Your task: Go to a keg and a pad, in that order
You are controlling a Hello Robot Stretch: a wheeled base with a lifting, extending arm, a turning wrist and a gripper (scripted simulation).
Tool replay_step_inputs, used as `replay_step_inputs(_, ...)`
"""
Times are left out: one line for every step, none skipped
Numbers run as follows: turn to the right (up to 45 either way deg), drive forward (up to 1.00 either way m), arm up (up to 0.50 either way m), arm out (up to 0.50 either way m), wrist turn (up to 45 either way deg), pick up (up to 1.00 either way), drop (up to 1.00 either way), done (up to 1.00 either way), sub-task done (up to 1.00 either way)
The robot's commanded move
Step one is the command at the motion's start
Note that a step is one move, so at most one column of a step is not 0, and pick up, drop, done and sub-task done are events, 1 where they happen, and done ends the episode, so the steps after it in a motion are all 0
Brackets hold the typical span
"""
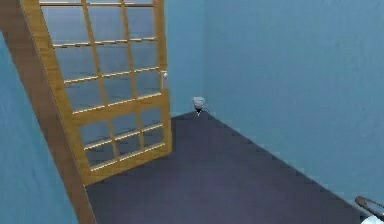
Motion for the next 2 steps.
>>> replay_step_inputs(3.0,0.00,0.00,0.00,0.0,0.00,0.00,0.00,0.00)
replay_step_inputs(0.0,1.00,0.00,0.00,0.0,0.00,0.00,0.00,0.00)
